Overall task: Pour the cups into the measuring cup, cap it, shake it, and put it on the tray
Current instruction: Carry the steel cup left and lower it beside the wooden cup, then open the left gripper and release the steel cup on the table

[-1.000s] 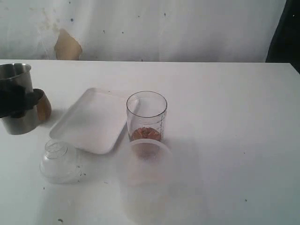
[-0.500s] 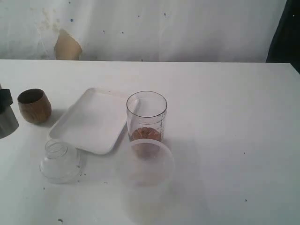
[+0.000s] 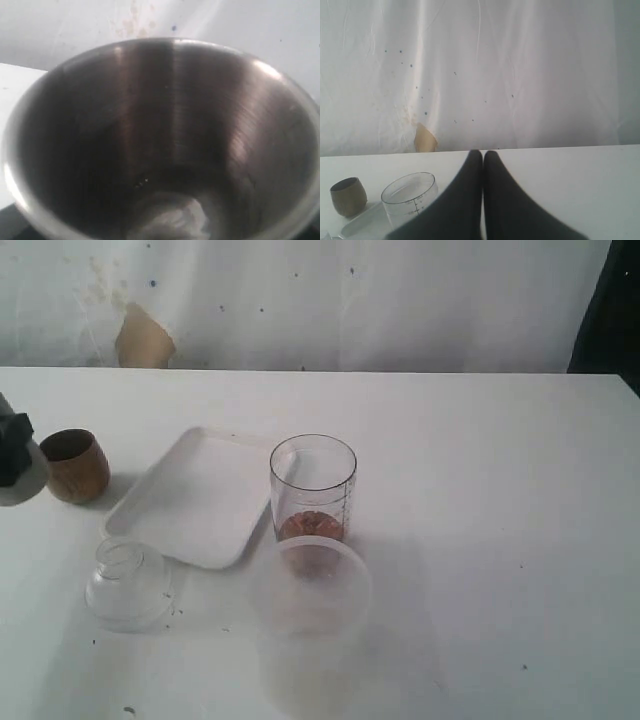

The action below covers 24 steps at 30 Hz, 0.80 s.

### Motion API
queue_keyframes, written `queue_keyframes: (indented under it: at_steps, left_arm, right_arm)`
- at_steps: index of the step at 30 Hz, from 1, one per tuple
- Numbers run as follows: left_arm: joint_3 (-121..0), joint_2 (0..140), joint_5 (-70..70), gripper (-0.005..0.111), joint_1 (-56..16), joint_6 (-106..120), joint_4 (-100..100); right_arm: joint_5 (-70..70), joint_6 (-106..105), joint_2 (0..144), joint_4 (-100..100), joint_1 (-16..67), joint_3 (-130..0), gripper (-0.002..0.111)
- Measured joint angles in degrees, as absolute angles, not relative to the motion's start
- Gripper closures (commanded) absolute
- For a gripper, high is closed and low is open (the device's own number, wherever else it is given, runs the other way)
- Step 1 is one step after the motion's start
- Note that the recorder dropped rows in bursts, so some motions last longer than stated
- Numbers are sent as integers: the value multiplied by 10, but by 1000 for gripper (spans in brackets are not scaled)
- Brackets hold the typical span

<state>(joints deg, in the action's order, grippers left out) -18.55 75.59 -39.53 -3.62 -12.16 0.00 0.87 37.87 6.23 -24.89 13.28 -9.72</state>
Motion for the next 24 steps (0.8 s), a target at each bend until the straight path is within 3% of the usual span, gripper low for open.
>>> queue_keyframes:
  at_steps: [12,18,21,24]
  left_arm:
    - [-188,957,-464,107,-36,-43,66]
    - [-190,990,-474,106,-36,-30,67]
    - [-190,990,-470,98,-36,-24,67]
    - [-192,990,-467,81,-36,-24,67]
  right_arm:
    - [9,379,62,-249,133,-97,108]
    - [9,379,62,-249,133,-97,108]
    - [9,379,62,-249,133,-97,108]
    - [9,379,62,-249,133,-97,108]
